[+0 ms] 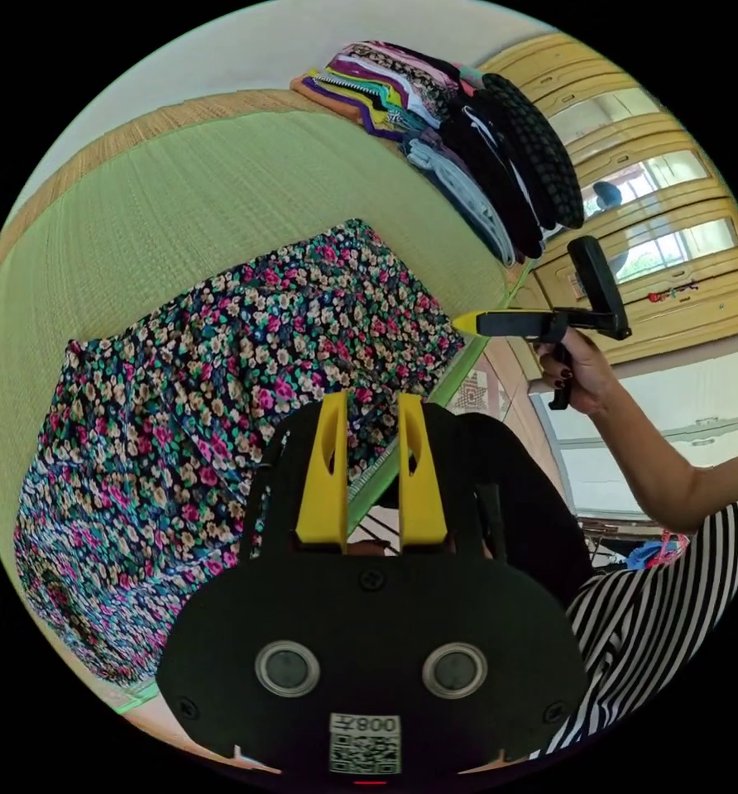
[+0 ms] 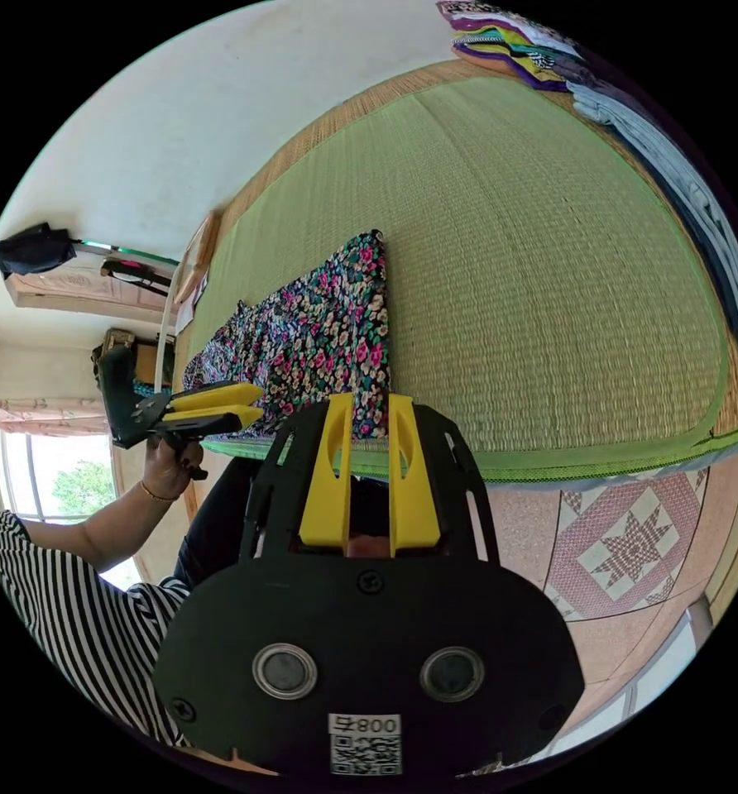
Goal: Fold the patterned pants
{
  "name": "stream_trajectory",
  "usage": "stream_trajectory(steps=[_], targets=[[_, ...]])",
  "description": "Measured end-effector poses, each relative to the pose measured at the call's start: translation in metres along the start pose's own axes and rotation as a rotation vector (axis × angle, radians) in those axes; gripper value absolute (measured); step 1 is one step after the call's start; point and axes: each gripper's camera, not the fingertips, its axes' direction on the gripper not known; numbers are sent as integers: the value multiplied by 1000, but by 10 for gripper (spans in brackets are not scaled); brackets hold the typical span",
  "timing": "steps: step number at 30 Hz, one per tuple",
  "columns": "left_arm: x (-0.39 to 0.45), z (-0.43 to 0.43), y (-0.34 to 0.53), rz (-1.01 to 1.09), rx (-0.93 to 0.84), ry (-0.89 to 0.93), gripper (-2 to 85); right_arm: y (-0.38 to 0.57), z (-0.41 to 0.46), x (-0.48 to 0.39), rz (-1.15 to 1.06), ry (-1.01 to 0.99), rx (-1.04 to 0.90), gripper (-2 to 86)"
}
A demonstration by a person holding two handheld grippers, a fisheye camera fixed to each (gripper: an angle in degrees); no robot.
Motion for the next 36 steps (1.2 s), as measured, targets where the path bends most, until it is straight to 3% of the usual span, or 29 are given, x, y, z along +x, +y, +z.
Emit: stream_trajectory(steps=[8,15,19,26,36], targets=[[26,0,8,21,86,44,94,5,10,27,15,-91,-16,23],[96,20,-19,235,113,15,112,16,-18,34,-23,-360,67,15],[110,35,-25,208,95,-97,65,16,-20,24,-70,-348,34,19],[108,27,-7,171,152,-67,30,5,-39,59,20,-335,122,64],[111,20,20,196,163,-50,24,-67,5,78,137,-411,19,63]])
